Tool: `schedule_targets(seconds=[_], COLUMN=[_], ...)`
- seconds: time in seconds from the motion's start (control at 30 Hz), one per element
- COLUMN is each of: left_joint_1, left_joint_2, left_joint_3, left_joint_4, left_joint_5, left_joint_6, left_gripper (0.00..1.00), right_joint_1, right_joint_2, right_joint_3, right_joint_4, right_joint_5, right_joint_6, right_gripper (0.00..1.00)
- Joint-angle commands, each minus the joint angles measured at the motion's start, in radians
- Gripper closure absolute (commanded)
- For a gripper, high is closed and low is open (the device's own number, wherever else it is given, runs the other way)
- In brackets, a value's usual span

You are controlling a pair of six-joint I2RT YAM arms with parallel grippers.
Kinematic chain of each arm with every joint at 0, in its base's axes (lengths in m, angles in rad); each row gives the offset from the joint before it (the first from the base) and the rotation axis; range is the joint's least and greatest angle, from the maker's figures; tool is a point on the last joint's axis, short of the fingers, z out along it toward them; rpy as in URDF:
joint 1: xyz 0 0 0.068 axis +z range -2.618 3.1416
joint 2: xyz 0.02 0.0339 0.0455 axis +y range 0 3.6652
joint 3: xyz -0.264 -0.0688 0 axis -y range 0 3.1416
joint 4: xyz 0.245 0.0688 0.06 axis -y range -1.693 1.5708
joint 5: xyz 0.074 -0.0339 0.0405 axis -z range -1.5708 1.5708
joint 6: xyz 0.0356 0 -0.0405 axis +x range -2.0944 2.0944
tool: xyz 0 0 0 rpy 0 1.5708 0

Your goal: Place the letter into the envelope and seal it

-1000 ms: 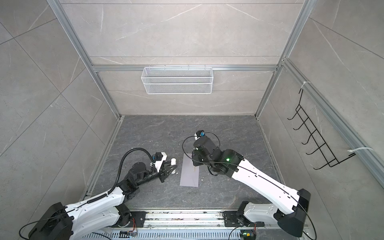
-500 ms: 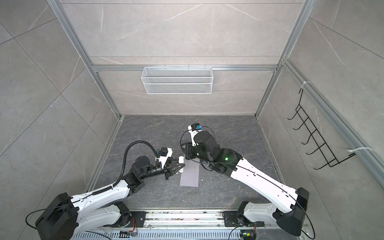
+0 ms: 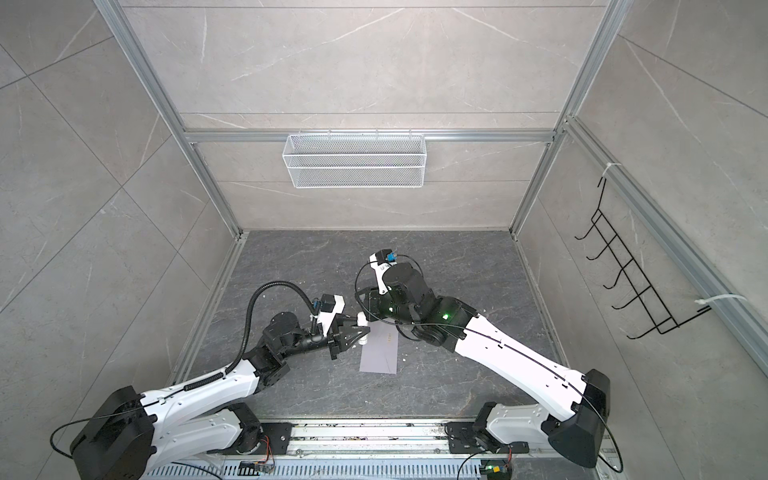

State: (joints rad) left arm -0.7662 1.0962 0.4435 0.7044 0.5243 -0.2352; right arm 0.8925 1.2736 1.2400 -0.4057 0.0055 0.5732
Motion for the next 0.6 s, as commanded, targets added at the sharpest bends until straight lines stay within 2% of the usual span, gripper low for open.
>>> schedule_targets(seconds=[0.0, 0.57], left_joint_1=[-0.003, -0.002], left_joint_2=[-0.027, -0.030], left_joint_3=[0.037, 0.031], left_joint_4=[0.056, 0.046], left_joint_5=[-0.014, -0.057], left_joint_6=[-0.004, 0.002], left_gripper=[1.00, 1.00], right_joint_1=[-0.001, -0.001], right_joint_2=[-0.002, -0.005], right_joint_3=[-0.024, -0.053], right_joint_4=[0.007, 0.013], right_joint_5=[-0.017, -0.097], right_joint_6=[0.012, 0.039], right_gripper=[0.70, 0.68])
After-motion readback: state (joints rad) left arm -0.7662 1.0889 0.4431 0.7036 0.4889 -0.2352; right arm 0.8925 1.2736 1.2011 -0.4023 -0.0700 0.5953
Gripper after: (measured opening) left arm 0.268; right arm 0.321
